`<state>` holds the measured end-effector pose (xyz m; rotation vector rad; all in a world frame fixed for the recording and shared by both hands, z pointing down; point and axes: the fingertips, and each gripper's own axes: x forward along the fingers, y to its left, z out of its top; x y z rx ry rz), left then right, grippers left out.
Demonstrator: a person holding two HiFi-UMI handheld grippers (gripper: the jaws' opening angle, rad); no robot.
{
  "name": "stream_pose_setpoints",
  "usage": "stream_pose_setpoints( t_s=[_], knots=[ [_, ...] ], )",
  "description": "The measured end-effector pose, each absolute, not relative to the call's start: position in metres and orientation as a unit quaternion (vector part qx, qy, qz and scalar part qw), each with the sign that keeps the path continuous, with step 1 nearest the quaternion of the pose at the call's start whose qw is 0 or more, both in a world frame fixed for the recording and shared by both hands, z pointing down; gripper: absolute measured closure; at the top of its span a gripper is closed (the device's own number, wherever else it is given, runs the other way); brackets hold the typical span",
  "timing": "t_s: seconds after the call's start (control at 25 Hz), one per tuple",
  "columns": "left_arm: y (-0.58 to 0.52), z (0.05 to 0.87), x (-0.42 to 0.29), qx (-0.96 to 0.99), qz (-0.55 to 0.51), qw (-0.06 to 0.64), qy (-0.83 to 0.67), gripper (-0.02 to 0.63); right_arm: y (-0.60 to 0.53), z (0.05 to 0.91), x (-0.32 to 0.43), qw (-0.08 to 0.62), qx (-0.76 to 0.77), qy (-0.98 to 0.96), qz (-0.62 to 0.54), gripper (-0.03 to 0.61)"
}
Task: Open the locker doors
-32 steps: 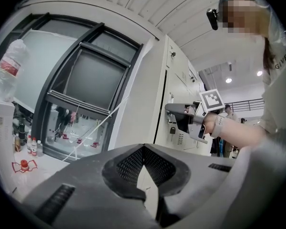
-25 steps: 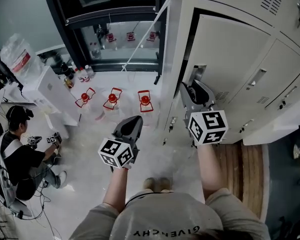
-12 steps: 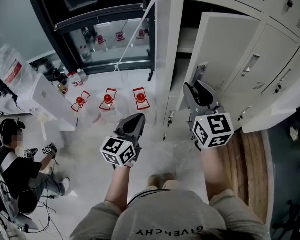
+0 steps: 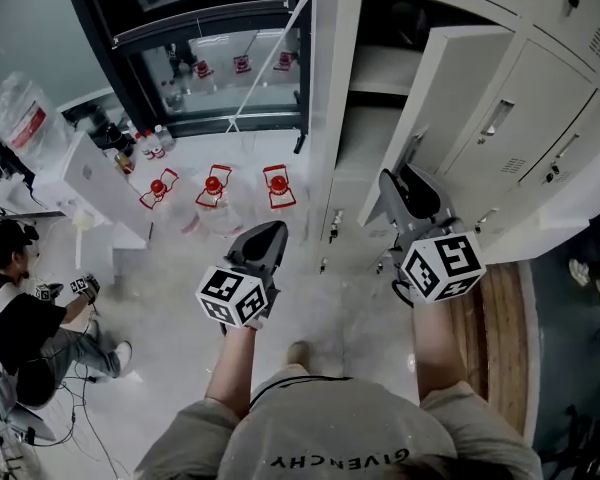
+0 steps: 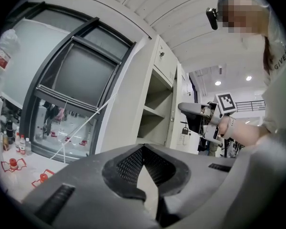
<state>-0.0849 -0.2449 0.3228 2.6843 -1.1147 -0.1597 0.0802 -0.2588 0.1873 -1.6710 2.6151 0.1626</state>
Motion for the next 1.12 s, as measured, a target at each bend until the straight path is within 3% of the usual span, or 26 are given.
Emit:
stream_pose_setpoints(
  t_s=[0.72,1.12],
  knots=[
    [-0.151,0.324,-0.023,0.894,-0.055,0.111,-0.430,0.615,-0.171,0.186,0.167,0.024,-0.520,0.852,0.060,0.453],
    [-0.119,0.320,0.013,0.898,-0.058,0.106,-0.422,0.615,-0.136,0.188,0.225,0.016,-0.552,0.831,0.065,0.509]
  ],
)
